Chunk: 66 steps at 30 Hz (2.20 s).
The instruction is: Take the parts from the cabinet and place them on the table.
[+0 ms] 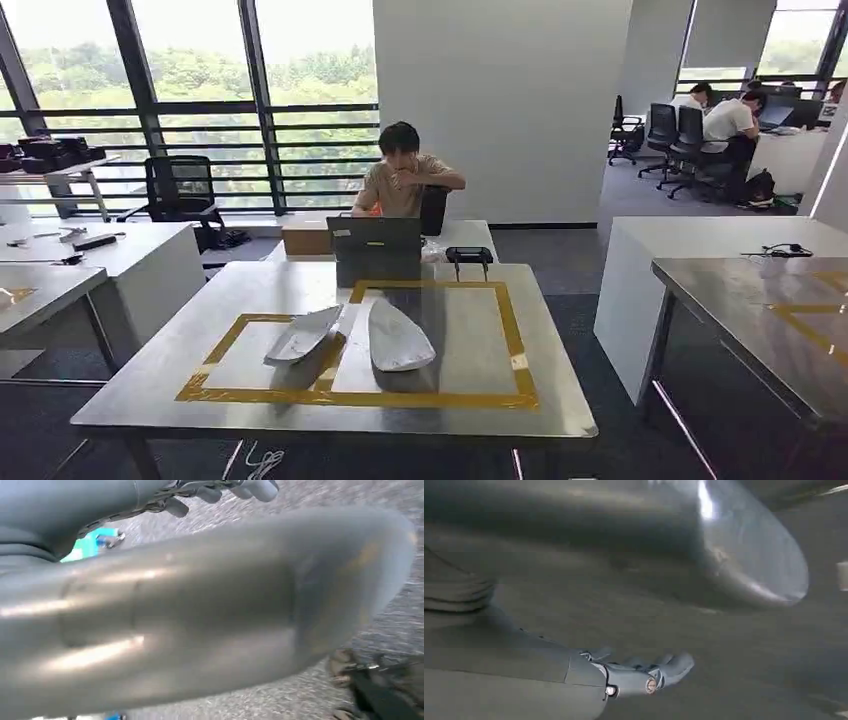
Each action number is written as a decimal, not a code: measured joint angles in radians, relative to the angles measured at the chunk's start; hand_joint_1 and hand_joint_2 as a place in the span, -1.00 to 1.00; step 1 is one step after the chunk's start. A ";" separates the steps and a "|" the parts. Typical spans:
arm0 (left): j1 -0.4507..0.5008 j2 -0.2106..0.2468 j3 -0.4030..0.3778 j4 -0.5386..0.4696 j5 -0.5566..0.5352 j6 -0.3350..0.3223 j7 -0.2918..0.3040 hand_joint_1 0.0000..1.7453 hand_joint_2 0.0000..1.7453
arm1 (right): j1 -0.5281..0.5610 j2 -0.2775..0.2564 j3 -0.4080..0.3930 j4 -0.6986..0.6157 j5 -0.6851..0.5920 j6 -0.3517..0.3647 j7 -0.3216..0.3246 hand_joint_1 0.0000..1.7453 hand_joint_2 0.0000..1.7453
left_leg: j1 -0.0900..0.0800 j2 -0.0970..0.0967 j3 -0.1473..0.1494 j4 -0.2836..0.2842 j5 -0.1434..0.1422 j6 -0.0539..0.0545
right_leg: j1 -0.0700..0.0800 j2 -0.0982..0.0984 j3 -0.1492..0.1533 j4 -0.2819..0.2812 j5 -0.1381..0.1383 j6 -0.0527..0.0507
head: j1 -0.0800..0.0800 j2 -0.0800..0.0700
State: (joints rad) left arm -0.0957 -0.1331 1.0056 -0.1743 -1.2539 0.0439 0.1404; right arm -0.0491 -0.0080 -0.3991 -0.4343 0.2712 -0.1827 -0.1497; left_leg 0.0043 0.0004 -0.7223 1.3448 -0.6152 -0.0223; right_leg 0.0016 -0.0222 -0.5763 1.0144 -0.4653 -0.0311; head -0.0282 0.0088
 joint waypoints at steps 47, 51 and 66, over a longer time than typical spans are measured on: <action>-0.019 0.053 0.039 -0.005 -0.002 0.093 0.040 -1.00 -1.00 | 0.006 0.084 -0.012 0.249 0.176 0.013 0.387 -1.00 1.00 | -0.012 0.007 0.144 -0.326 0.150 0.058 | -0.008 0.015 -0.108 0.302 -0.136 0.055 | 0.007 0.000; -0.021 0.040 0.041 -0.003 -0.002 0.088 0.033 -1.00 -1.00 | -0.001 0.079 -0.022 0.249 0.162 0.004 0.368 -1.00 1.00 | -0.019 0.009 0.106 -0.316 0.180 0.053 | 0.017 0.018 0.100 0.005 -0.088 0.002 | 0.008 0.000; -0.053 0.003 0.039 0.000 -0.047 0.059 0.012 -1.00 -1.00 | -0.008 0.077 -0.040 0.250 0.179 -0.001 0.317 -1.00 1.00 | 0.029 -0.002 0.240 -0.272 0.059 -0.054 | -0.010 0.007 -0.065 0.009 0.052 0.027 | 0.008 0.000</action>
State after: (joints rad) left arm -0.1490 -0.1297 1.0449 -0.1747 -1.3012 0.1030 0.1522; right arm -0.0569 0.0691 -0.4387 -0.1846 0.4505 -0.1842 0.1671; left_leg 0.0338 -0.0014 -0.4826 1.0728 -0.5566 -0.0763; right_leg -0.0089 -0.0147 -0.6410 1.0232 -0.4136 -0.0037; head -0.0202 0.0092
